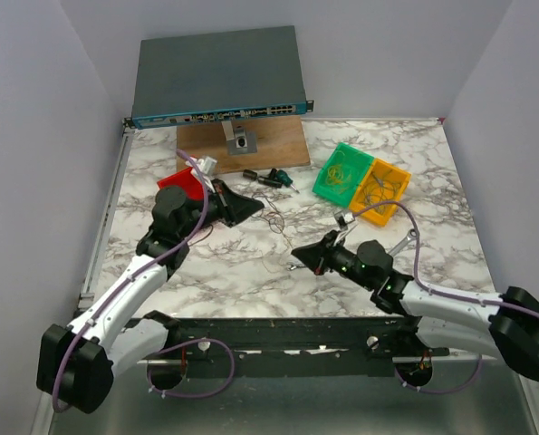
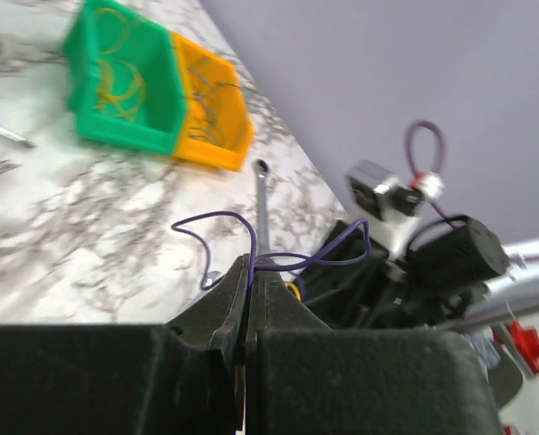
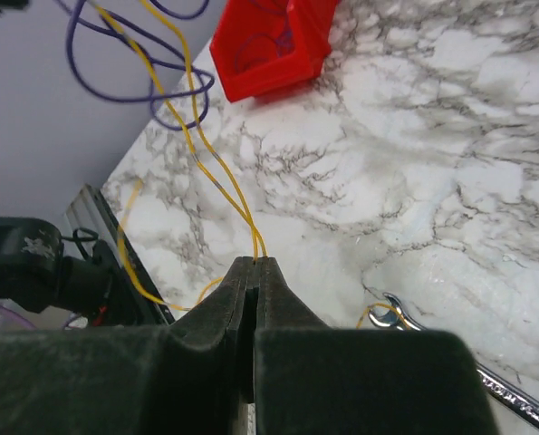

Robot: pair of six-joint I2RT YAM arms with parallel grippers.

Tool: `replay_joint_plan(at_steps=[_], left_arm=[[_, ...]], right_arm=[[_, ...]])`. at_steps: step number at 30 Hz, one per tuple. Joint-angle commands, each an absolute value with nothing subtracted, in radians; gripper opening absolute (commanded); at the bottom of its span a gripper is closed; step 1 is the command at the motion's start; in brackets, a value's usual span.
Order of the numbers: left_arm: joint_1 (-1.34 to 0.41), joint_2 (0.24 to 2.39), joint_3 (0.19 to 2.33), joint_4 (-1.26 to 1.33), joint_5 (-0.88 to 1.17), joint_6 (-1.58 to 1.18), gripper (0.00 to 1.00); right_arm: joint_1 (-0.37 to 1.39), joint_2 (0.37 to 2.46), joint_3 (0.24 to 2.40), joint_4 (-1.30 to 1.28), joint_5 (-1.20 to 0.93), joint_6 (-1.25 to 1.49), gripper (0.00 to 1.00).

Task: Untangle the cables

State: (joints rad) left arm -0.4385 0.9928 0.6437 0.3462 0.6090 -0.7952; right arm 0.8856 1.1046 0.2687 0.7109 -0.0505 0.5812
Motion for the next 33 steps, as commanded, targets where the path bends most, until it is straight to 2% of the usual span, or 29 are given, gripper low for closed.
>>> replay_joint_plan(at_steps=[1,4,9,11,18,23,27,33], left_arm=[[-0.322,0.961,0.646,0.186,0.553,-0.830,0.00],[-0.273,0.924,0.642,0.115,0.477,-0.829,0.00],[-0.187,0.855,0.615,0.046,0.394,-0.855,0.00],[-0.161,0.820,0.606,0.002,0.337,-0.862,0.00],[-0.095,0.711,0.604,-0.182,0.147,-0.865,0.00],[-0.057,0.666,0.618,-0.277,0.047,-0.868,0.00],[0.003,0.652,0.615,-0.316,0.043,-0.893,0.00],[0.046,0.667,0.626,-0.291,0.076,-0.876,0.00]], right_arm=[[0.890,0.948,0.256,0.493,0.105,0.591,0.01],[0.890,0.824,0.270,0.335,0.209,0.604,0.01],[0.891,0.664,0.340,-0.027,0.549,0.706,0.01],[0.890,0.628,0.376,-0.170,0.682,0.775,0.01],[0.890,0.533,0.469,-0.494,0.937,0.954,0.01],[0.890,0.446,0.509,-0.590,1.013,1.002,0.01],[0.890,0.403,0.556,-0.672,1.077,1.043,0.01],[0.891,0.386,0.574,-0.528,0.951,0.834,0.01]])
